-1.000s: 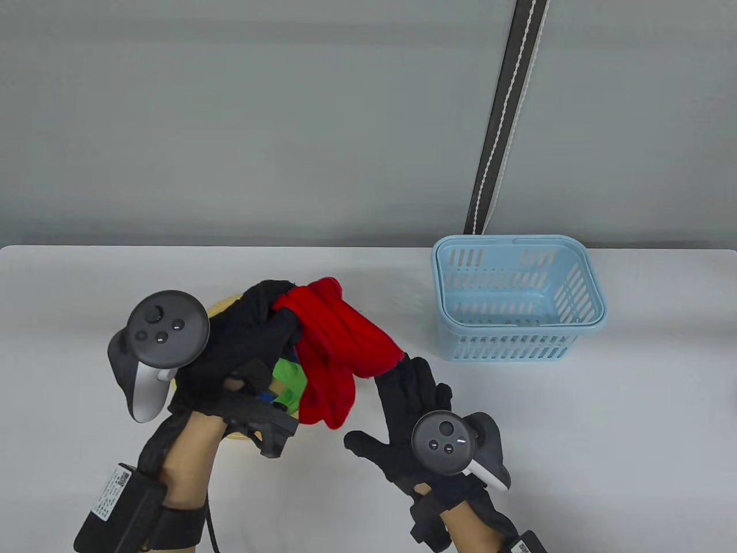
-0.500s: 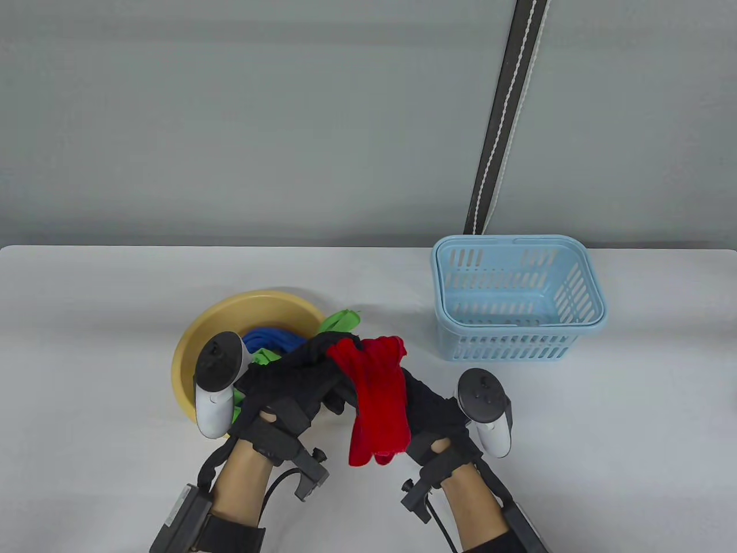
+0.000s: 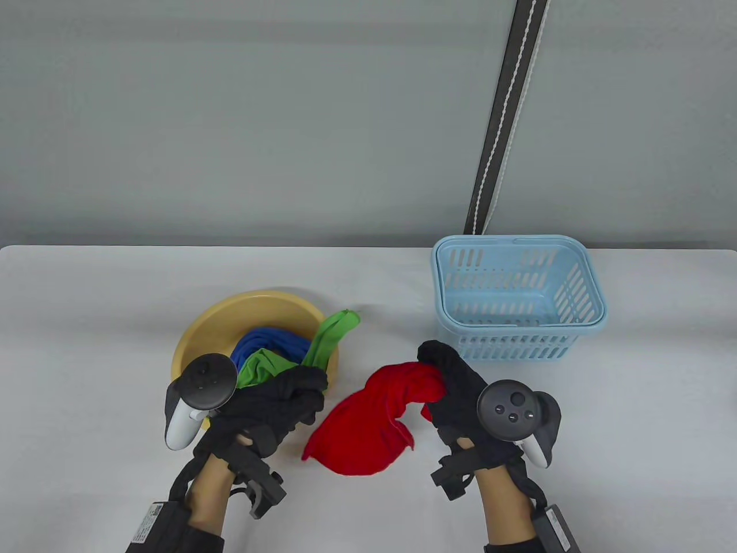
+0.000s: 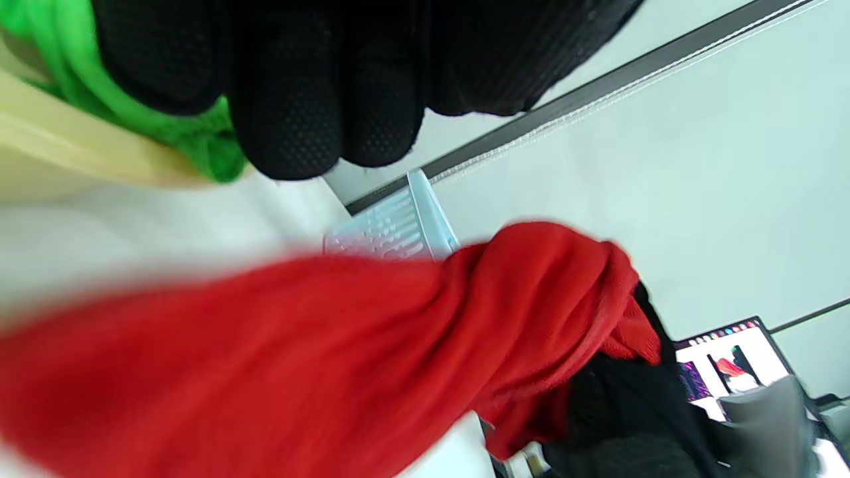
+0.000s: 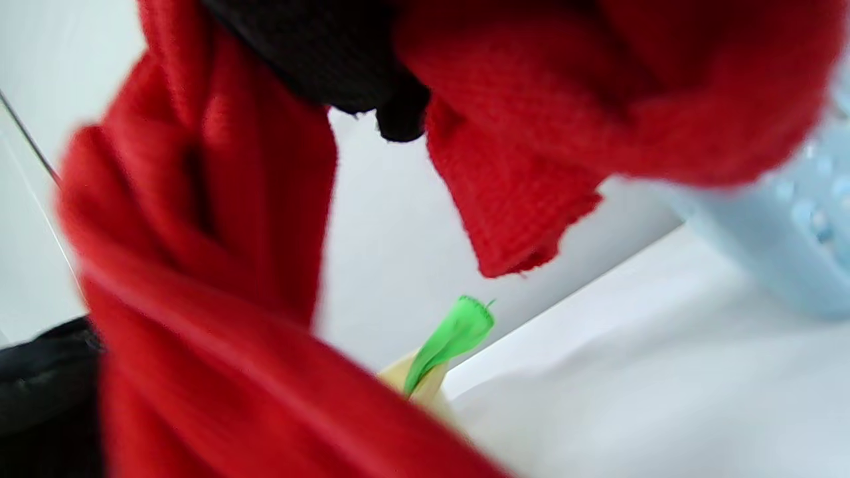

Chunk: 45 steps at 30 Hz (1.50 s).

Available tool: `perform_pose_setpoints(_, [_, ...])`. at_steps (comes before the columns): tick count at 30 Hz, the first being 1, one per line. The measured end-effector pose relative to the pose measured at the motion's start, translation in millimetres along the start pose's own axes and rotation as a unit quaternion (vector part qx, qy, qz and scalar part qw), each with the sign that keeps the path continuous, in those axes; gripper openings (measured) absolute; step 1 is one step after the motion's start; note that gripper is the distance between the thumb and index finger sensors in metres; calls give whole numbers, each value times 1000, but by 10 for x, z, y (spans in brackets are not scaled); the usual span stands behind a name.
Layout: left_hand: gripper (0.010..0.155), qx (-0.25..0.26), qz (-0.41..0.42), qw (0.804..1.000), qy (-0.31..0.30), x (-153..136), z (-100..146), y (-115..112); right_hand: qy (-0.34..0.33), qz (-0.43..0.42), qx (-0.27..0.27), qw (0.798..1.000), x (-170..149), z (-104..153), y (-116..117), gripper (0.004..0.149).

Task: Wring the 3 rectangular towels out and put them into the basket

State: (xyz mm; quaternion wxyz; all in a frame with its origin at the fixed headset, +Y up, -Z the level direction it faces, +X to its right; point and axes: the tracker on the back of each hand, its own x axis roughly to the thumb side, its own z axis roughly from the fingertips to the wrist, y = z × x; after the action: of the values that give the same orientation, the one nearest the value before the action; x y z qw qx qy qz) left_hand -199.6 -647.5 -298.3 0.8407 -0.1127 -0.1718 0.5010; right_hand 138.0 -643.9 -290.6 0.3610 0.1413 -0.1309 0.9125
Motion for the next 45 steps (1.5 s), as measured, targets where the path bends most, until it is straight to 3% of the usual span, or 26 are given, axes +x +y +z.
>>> perform_pose_setpoints(5, [75, 8, -22, 997, -72, 255, -62, -312, -20, 52, -9, 998, 157, 20, 20, 51])
perform_pose_setpoints(9, [100, -10, -8, 995, -97, 370, -177, -684, -51, 102, -11, 993, 321, 43, 62, 52])
perform_pose_setpoints(11, [105, -24, 15, 995, -91, 335, -252, -845, -54, 116, -21, 992, 405, 61, 84, 54])
perform_pose_setpoints(14, [99, -38, 62, 994, -82, 191, -311, -907, -64, 137, -24, 988, 465, 73, 88, 54])
perform_pose_setpoints(16, [83, -53, 104, 990, -78, 70, -335, -919, -64, 95, -16, 993, 463, 65, 80, 54])
perform_pose_setpoints(20, [59, -51, 104, 991, -65, -24, -327, -870, -51, 69, -13, 996, 482, 54, 72, 56])
perform_pose_setpoints(24, [55, -55, 120, 989, -69, -96, -264, -834, -21, 20, -9, 1000, 334, 17, -9, 56])
perform_pose_setpoints(27, [58, -13, 232, 968, -99, -125, -180, -755, 24, -76, 27, 996, 126, -1, -5, 53])
perform_pose_setpoints(32, [64, 45, 373, 917, -137, -157, -81, -682, 51, -197, 105, 973, -48, 64, 262, 55])
perform_pose_setpoints(36, [64, 55, 452, 876, -159, -178, -51, -705, 62, -320, 178, 929, -114, 116, 545, 64])
perform_pose_setpoints(38, [65, 54, 468, 865, -172, -164, -38, -719, 67, -350, 209, 911, -101, 109, 649, 74])
perform_pose_setpoints(41, [64, 62, 472, 858, -192, -141, -34, -715, 58, -362, 298, 881, -9, 112, 791, 96])
perform_pose_setpoints(45, [63, 92, 463, 858, -203, -146, -25, -730, 55, -358, 386, 848, 166, 144, 967, 103])
